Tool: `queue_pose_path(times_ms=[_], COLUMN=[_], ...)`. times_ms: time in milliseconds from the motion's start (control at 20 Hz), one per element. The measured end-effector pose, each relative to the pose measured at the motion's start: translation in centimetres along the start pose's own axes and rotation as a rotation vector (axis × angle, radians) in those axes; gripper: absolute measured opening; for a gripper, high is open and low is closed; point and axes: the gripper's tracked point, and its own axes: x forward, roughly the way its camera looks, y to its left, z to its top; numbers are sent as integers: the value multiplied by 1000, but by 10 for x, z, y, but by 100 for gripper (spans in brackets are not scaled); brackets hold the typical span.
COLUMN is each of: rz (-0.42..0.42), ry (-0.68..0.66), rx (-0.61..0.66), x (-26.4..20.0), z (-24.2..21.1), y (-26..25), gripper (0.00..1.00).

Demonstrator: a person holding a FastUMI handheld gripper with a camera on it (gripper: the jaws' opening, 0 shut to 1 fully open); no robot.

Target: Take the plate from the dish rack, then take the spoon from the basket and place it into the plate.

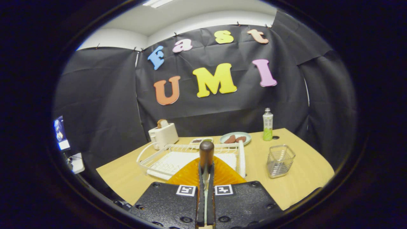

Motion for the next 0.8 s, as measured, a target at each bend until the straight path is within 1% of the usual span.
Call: queue_pose_path(times_ms=[100,250,400,500,600,700,800], rz=[39,84,112,135,136,124,61], ry=[41,82,119,128,133,142,138], rx=[9,32,71,103,115,123,107], x=[10,20,30,32,33,33,35], z=[-24,-47,-64,-68,-72,-73,-72], y=[21,42,49,53,49,45,27], gripper=[8,8,9,9,9,12,19])
